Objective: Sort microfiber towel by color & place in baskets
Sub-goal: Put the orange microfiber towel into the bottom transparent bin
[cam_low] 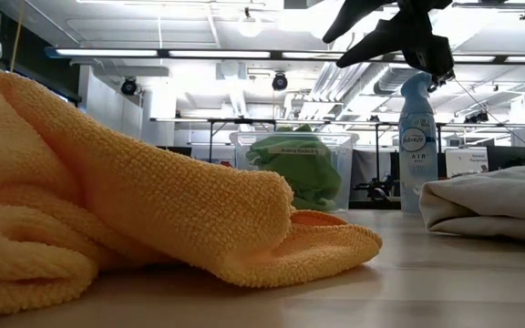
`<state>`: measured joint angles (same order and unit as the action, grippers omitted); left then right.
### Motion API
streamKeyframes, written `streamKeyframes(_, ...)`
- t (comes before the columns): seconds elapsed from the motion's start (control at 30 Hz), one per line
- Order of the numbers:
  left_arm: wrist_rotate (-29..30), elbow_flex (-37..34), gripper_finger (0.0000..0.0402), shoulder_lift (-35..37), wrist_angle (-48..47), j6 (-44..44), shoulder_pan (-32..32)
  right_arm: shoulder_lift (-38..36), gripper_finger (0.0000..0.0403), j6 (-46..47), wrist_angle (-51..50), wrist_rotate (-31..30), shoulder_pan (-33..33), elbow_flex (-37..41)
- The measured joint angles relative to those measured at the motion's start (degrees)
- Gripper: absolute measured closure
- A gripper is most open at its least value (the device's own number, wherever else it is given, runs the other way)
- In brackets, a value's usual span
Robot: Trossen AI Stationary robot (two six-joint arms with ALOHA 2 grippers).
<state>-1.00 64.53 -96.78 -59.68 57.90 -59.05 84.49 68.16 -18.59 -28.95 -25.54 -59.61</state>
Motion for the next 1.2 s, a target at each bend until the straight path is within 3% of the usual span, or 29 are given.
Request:
streamKeyframes(0.4,0.2,0.0,0.0279,18.7,-6.7,17.3,-2.3,0.0,0.0275,0.4,0.0,-0.1,0.0,0.0)
streamKeyframes(0.6,0.5,0.0,0.0279,24.9,-7.0,23.4,-3.3,0.0,0.0275,0.4,0.0,-4.7,0.0,0.0)
streamKeyframes(0.77,4.5,0.0,0.0279,26.7,-5.7,24.5,-3.4,0.0,0.0275,0.4,0.0,-6.5,0.0,0.0)
streamKeyframes(1.0,2.8,0.0,0.0279,23.9,-1.2,19.0,-2.7,0.0,0.0275,0.4,0.0,-6.5,0.0,0.0)
streamKeyframes(1.13,5.4,0.0,0.0279,23.7,-14.8,27.2,-2.7,0.0,0.0275,0.4,0.0,-6.6,0.0,0.0)
streamKeyframes(1.2,8.2,0.0,0.0279,23.7,-14.8,30.3,-2.9,0.3,0.0275,0.4,0.1,-7.0,0.0,0.0)
